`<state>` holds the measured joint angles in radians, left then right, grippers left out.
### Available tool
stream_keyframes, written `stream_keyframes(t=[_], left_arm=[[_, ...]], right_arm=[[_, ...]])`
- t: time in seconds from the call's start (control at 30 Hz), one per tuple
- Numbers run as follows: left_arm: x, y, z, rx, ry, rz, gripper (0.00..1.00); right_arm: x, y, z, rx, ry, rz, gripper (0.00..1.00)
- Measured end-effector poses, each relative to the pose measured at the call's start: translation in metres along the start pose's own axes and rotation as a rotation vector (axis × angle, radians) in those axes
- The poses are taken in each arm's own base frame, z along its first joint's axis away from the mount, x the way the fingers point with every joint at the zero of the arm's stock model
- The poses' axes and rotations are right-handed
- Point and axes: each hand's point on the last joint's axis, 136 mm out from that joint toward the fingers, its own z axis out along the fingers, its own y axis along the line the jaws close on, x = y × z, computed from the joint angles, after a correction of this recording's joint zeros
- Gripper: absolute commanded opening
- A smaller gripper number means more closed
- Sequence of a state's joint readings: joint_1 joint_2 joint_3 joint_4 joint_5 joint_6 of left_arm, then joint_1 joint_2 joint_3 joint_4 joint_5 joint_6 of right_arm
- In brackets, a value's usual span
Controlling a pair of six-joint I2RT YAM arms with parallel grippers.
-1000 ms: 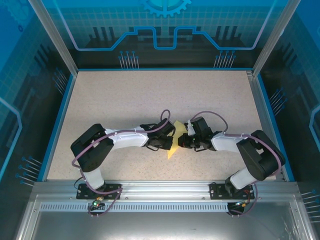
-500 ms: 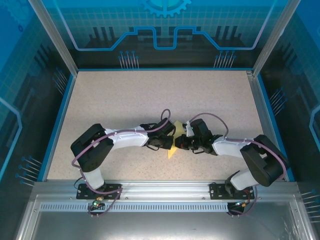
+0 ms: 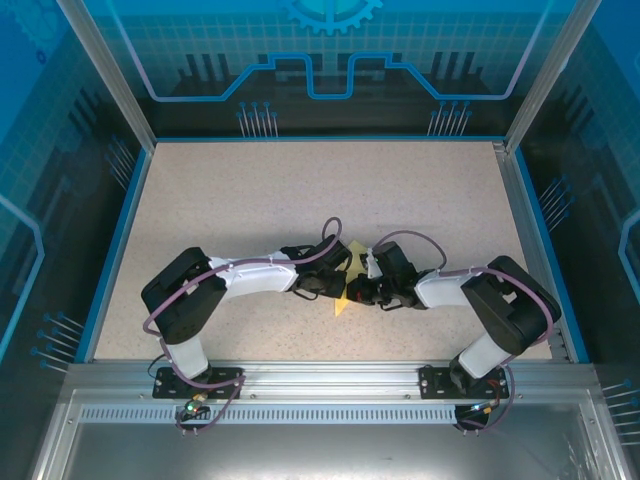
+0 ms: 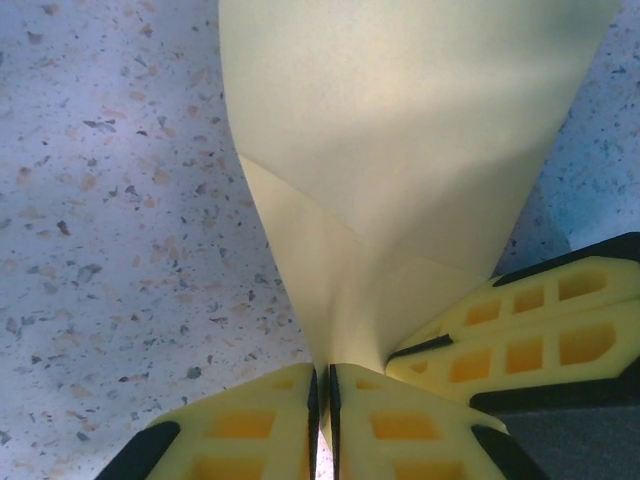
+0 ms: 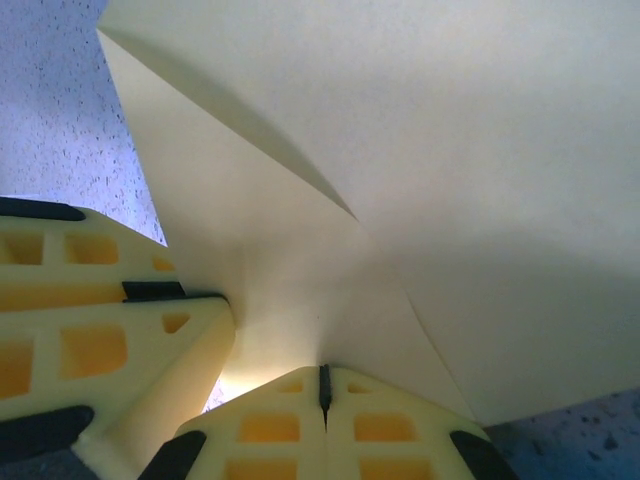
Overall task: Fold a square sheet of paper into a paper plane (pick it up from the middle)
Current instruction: Fold the wing for the fifth time at the center of the table.
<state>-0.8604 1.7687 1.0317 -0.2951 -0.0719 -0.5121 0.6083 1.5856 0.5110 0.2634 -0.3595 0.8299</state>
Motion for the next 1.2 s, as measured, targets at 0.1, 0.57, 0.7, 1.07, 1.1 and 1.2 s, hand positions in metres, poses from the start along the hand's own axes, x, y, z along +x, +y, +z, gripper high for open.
stream_keyframes(t=[0.1,0.57,0.7,1.07,1.1,1.2], left_arm=[[0.0,0.0,0.0,-0.003,-0.002,0.014,0.14],[-0.004,-0.002,-0.005,-0.044,-0.016,0.059,0.13],[-0.006,-0.006,-0.008,-0.052,-0.023,0.074,0.13],[-0.012,-0.023,-0.005,-0.036,-0.027,0.096,0.13],[-0.011,-0.023,-0.004,-0.037,-0.025,0.097,0.13],[-0.009,-0.022,-0.001,-0.039,-0.018,0.097,0.13]], right_arm=[[-0.001,-0.001,-0.003,0.016,-0.012,-0.004,0.04],[-0.011,-0.017,-0.018,0.092,-0.055,-0.006,0.04],[-0.012,-0.02,-0.019,0.101,-0.056,-0.011,0.04],[-0.012,-0.021,-0.017,0.088,-0.046,-0.001,0.04],[-0.012,-0.021,-0.017,0.085,-0.044,0.0,0.04],[-0.013,-0.021,-0.017,0.074,-0.045,0.004,0.04]])
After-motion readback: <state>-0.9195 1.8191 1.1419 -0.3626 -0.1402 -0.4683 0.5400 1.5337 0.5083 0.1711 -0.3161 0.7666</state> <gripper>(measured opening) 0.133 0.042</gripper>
